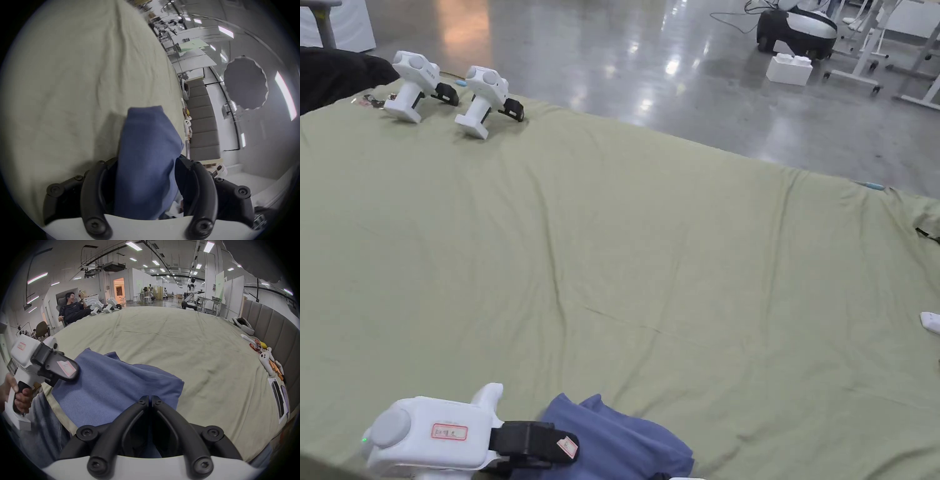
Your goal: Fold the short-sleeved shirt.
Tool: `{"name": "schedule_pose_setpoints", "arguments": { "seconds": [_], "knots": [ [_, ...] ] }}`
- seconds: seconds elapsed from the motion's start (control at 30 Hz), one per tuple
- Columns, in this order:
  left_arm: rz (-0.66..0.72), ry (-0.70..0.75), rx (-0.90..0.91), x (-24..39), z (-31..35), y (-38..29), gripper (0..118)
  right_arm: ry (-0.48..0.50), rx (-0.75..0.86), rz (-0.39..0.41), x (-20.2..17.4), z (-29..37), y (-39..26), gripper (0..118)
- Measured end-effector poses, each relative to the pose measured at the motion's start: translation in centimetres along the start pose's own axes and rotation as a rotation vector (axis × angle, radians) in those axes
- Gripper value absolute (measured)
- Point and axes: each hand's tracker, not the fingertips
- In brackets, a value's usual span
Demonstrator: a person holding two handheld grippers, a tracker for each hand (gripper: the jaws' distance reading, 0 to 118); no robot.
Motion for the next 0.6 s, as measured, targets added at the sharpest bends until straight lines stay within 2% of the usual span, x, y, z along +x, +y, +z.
{"name": "schedule_pose_setpoints", "arguments": {
  "seconds": [0.03, 0.1, 0.37, 0.5, 0.6],
  "knots": [
    [0.013, -0.011, 0.002, 0.0, -0.3, 0.1, 68, 0.000, 0.000, -0.001, 0.0, 0.0, 0.0, 5],
    [-0.021, 0.013, 0.025, 0.4, -0.8, -0.1, 33, -0.004, -0.001, -0.002, 0.1, 0.0, 0.0, 5],
    [-0.066, 0.007, 0.027, 3.2, 2.3, 0.8, 29, 0.017, 0.038, -0.021, 0.5, 1.0, 2.1, 5],
    [-0.159, 0.036, 0.073, 5.0, 7.9, 3.9, 28, -0.017, 0.141, -0.028, 2.2, 2.0, 5.9, 5],
    [-0.199, 0.120, 0.134, 6.0, 12.8, 6.2, 28, -0.058, 0.214, -0.039, 4.3, 2.6, 9.6, 5]
  ]
}}
